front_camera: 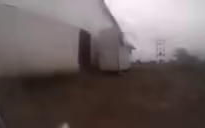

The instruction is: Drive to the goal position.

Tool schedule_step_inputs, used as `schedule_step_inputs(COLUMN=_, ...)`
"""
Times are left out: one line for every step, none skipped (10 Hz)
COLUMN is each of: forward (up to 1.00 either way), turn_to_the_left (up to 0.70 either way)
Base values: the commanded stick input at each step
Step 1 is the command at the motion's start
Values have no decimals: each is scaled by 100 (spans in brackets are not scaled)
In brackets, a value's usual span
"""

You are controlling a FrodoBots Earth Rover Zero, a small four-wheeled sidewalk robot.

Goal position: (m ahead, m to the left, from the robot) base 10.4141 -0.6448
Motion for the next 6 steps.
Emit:
schedule_step_inputs(forward=70, turn_to_the_left=-13)
schedule_step_inputs(forward=70, turn_to_the_left=-35)
schedule_step_inputs(forward=70, turn_to_the_left=-35)
schedule_step_inputs(forward=70, turn_to_the_left=-35)
schedule_step_inputs(forward=70, turn_to_the_left=-35)
schedule_step_inputs(forward=70, turn_to_the_left=-35)
